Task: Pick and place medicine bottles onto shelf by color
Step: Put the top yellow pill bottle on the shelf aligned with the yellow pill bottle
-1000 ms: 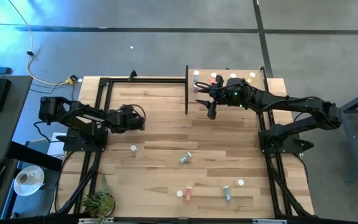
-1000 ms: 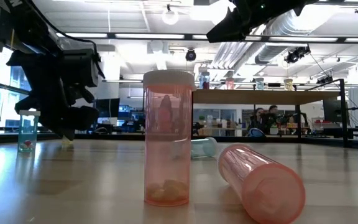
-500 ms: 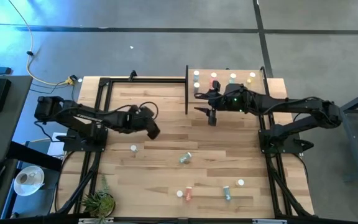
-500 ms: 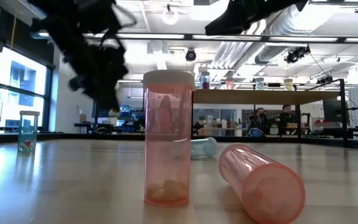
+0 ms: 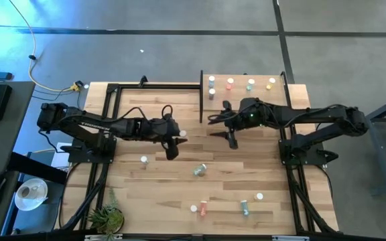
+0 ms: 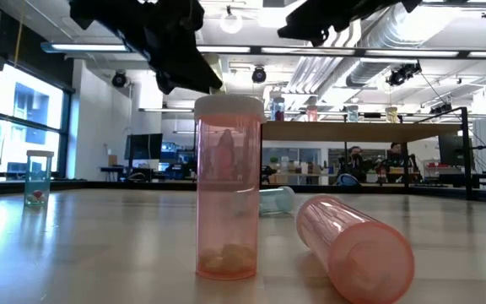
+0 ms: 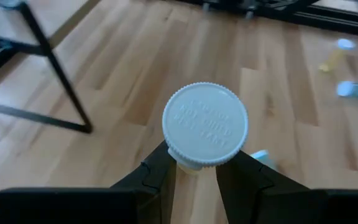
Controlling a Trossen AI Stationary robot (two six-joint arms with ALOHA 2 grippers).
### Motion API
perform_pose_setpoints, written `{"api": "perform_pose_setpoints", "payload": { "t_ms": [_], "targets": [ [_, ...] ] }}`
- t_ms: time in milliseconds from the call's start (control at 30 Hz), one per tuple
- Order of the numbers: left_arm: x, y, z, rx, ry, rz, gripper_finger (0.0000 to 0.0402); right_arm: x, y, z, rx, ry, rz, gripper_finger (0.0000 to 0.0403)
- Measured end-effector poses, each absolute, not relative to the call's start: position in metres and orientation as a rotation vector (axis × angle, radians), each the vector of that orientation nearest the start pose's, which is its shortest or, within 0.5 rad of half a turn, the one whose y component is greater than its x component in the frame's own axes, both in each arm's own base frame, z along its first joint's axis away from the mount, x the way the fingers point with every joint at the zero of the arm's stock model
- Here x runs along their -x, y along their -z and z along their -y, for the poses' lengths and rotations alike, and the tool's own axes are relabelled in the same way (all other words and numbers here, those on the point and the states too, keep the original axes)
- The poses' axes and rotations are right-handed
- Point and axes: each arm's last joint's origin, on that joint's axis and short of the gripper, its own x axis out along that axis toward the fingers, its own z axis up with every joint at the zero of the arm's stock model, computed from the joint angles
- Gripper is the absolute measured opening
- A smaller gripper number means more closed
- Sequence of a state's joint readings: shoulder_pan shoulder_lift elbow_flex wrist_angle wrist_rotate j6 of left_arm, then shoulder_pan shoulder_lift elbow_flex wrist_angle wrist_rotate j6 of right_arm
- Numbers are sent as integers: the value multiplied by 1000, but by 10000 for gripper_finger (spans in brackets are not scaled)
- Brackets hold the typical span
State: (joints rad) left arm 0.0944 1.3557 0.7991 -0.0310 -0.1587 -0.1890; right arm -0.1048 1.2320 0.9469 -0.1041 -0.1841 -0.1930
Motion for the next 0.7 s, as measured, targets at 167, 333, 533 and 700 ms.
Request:
{"api": "perform_pose_setpoints", "payload": {
  "t_ms": [167, 333, 533, 700],
  "targets": [
    [-285, -226, -29, 169, -269, -575, 89, -282, -297, 15, 127, -157, -387, 197],
    [-292, -215, -22, 172, -251, -609, 89, -298, -282, 8, 129, -182, -402, 197],
    [-301, -201, -17, 175, -249, -649, 89, -314, -263, 8, 103, -183, -431, 197],
    [-313, -196, -18, 179, -257, -694, 89, -323, -252, 8, 97, -182, -437, 197]
  ]
}}
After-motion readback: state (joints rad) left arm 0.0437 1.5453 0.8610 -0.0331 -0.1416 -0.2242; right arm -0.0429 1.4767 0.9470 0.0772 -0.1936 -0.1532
